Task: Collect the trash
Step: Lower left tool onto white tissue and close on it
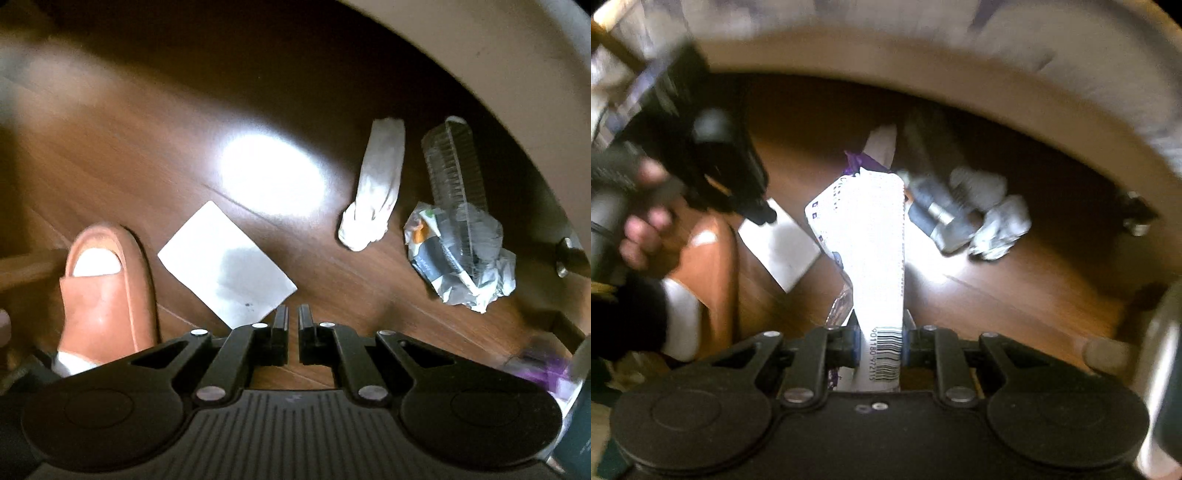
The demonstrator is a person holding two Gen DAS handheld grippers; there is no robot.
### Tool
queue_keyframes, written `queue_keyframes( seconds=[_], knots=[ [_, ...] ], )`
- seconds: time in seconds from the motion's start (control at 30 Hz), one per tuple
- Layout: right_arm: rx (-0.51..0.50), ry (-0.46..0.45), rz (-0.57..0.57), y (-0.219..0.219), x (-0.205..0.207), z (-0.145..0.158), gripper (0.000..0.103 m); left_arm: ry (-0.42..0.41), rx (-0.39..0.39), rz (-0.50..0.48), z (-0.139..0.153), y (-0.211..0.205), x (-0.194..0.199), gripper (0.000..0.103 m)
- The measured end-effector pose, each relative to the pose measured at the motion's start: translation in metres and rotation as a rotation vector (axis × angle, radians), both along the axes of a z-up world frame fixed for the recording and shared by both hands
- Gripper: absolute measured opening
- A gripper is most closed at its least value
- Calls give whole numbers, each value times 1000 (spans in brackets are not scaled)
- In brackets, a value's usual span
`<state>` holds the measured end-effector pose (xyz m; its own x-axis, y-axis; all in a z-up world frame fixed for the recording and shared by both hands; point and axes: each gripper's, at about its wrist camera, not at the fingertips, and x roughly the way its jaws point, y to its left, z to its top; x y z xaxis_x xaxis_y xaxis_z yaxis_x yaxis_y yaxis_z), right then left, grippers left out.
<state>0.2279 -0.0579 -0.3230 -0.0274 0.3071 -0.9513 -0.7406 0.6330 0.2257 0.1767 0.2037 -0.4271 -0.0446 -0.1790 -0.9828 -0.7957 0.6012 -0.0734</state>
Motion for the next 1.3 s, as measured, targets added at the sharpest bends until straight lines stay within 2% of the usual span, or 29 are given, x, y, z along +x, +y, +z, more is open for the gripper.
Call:
queue_keyframes(
  seconds=[0.07, 0.13, 0.2, 0.33, 0.43, 0.47, 0.5, 0.57, 0.77, 0.9, 1.17, 1.3],
  knots=[
    [49, -4, -52, -18, 0, 33, 19, -3, 23, 6, -1, 3, -4, 4],
    [94, -1, -97, -32, -1, 55, 19, -3, 10, 42, -5, 9, -9, 5],
    [122, -3, -124, -38, -2, 66, 19, 18, 3, 70, -12, 15, -13, 5],
    [160, -15, -95, -25, 5, 64, 19, 56, -6, 82, -30, 18, -12, 8],
    [152, -17, -55, -13, 11, 53, 19, 83, -24, 104, -46, 20, -12, 17],
    [153, -5, -51, -11, 13, 49, 19, 89, -30, 111, -52, 20, -13, 31],
    [153, 10, -50, -9, 15, 45, 19, 99, -33, 120, -58, 21, -13, 54],
    [152, 39, -58, -7, 20, 39, 19, 120, -16, 153, -69, 24, -15, 82],
    [169, 109, -89, -6, 24, 31, 19, 151, -22, 289, -107, 33, -25, 83],
    [172, 144, -109, -7, 26, 27, 19, 189, 2, 307, -124, 32, -29, 83],
    [169, 188, -131, -7, 25, 21, 19, 200, 29, 381, -137, 33, -41, 85],
    [165, 191, -143, -8, 25, 19, 19, 186, 65, 358, -135, 23, -40, 83]
  ],
)
